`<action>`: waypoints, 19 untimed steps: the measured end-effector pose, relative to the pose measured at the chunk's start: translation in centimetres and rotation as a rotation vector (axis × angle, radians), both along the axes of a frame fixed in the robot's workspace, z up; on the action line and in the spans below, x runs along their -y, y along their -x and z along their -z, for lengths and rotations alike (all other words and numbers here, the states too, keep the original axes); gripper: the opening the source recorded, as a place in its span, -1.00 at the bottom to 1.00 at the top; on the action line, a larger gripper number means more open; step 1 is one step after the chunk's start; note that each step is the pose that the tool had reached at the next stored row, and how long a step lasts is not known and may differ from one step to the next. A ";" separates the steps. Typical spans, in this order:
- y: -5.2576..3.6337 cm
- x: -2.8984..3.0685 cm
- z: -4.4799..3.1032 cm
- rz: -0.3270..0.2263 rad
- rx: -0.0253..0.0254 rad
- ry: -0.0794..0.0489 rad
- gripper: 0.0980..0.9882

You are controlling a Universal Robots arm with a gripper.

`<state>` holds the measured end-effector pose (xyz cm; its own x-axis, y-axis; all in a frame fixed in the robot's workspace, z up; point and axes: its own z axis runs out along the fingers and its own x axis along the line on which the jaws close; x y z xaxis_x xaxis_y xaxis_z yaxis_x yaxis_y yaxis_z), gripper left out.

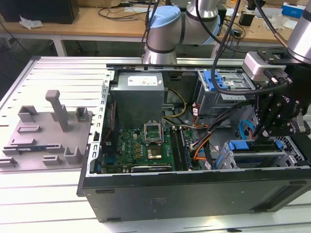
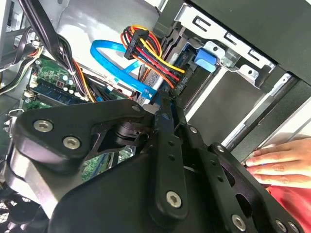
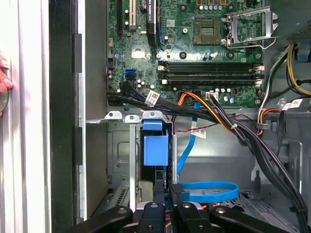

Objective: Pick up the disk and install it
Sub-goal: 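Insert the second disk wire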

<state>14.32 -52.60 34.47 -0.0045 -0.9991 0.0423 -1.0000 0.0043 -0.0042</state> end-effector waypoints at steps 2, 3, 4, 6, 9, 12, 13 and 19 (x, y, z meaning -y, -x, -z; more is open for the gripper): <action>-0.01 0.00 0.09 -0.001 0.0000 0.000 -0.86; -0.01 0.00 0.26 -0.002 0.0000 0.000 -0.86; -0.01 0.00 0.29 -0.002 0.0000 0.000 -0.86; -0.01 0.00 0.37 -0.003 0.0000 0.000 -0.86; -0.02 0.00 0.60 -0.004 0.0000 0.000 -0.86; -0.01 0.00 0.76 -0.007 0.0000 0.001 -0.86; -0.02 0.00 0.80 -0.007 0.0001 0.000 -0.86; -0.01 -0.19 -0.05 -0.007 0.0000 0.000 -0.68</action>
